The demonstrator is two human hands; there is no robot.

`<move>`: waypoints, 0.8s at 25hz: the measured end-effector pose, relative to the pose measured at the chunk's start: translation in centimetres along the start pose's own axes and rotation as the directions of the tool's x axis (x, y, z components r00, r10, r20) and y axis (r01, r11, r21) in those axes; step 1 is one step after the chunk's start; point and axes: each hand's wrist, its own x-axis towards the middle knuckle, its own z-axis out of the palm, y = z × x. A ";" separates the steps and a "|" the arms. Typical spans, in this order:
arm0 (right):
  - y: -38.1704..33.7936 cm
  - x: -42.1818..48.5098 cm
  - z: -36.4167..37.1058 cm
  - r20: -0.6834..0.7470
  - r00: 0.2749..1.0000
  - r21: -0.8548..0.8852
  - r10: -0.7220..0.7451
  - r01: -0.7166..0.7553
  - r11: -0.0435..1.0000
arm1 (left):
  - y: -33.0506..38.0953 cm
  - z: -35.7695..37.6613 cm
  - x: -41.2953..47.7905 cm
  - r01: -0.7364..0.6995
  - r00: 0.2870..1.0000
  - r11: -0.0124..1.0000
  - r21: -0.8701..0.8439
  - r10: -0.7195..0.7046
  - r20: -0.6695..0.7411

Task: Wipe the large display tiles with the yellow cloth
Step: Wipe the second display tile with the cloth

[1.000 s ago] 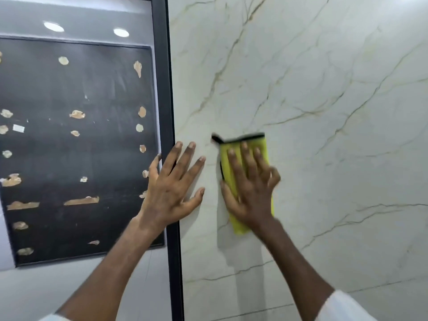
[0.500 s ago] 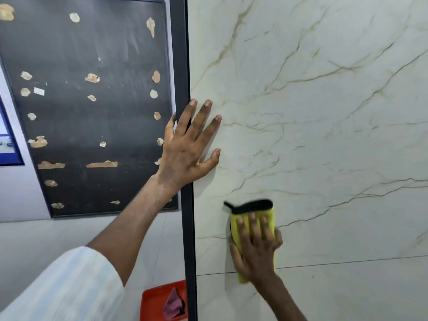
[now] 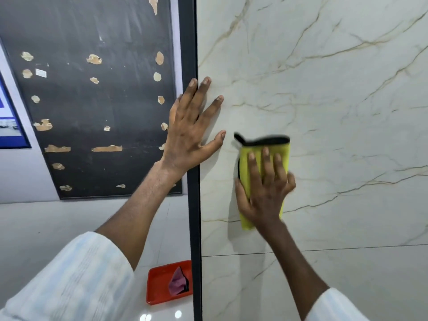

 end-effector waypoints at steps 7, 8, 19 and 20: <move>-1.8 -14.2 0.0 0.210 0.977 0.026 0.022 -0.028 0.999 | 2.2 -0.1 -2.3 0.779 0.477 0.090 -0.621 -0.728 0.492; -2.0 -11.3 0.1 0.170 0.985 0.043 0.009 -0.017 0.999 | 1.9 0.1 -2.6 0.779 0.448 0.005 -0.627 -0.705 0.550; -8.2 -14.2 1.9 0.218 0.969 0.025 -0.115 0.112 0.993 | 2.3 0.4 -2.4 0.795 0.443 0.041 -0.606 -0.720 0.534; -8.4 -16.9 1.6 0.276 0.953 0.040 -0.128 0.122 0.992 | 2.4 0.2 -2.3 0.803 0.447 0.063 -0.593 -0.722 0.529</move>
